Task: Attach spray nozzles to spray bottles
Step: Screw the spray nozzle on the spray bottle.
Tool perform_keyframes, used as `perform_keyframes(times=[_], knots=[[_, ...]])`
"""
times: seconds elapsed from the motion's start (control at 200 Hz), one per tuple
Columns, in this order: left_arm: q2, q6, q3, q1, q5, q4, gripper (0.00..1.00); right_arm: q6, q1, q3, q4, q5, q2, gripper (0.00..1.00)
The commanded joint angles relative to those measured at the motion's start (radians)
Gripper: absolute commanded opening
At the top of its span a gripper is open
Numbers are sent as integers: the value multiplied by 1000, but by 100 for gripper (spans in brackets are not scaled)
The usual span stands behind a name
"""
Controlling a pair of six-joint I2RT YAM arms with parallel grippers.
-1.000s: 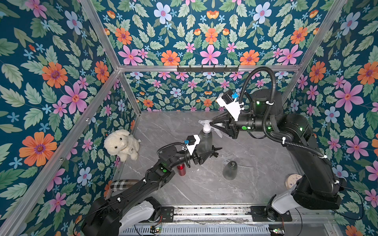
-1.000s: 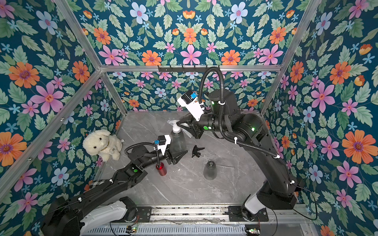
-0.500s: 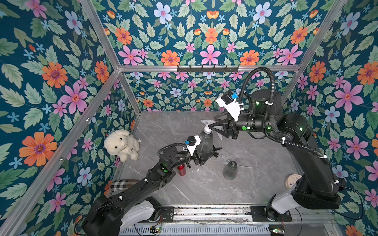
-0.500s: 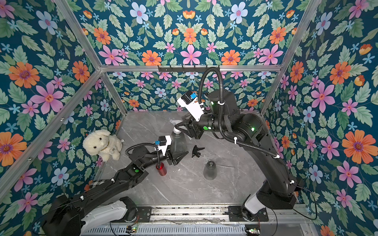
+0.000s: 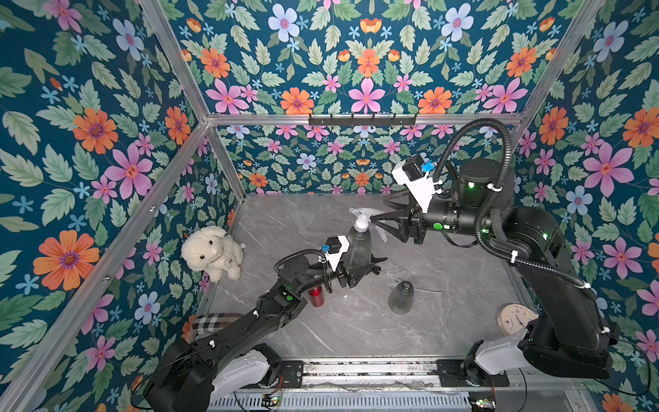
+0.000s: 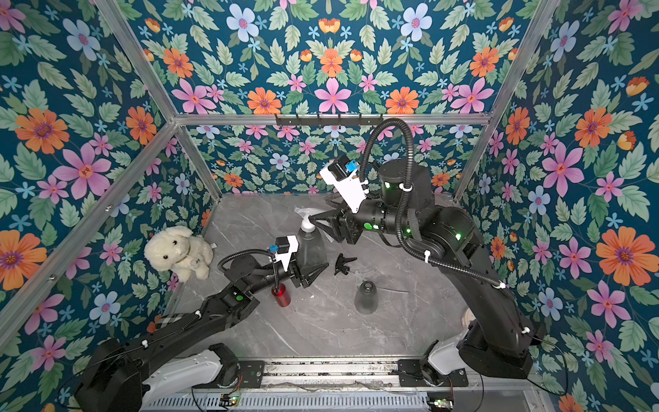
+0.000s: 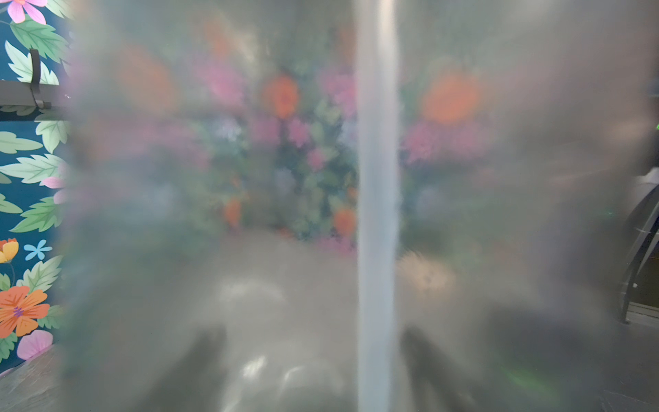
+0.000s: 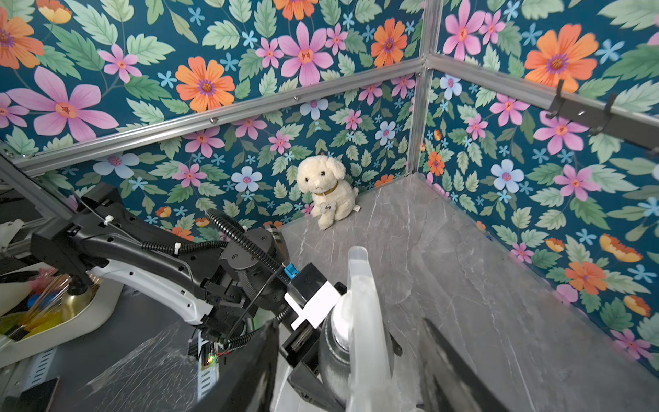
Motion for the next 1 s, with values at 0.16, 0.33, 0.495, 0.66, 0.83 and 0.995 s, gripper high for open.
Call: perform_keyframes(times=[0.16,0.33,0.495,0.66,0.83,0.995], knots=[[-17,-4,1,1,23,50,0,5,-8,-76,90,39,-61,70],[-19,1,-1,1,30,44,0,9,-1,-76,63,-46,-26,77],[-30,5,1,1,45,30,0,13,4,-69,47,-48,8,81],[-33,22,7,0,32,3,0,8,18,-38,10,-44,46,77],[-26,31,11,-1,11,-5,0,4,42,-38,5,-29,64,61],[-22,43,18,-1,-12,-19,0,1,54,-43,2,-1,66,48]])
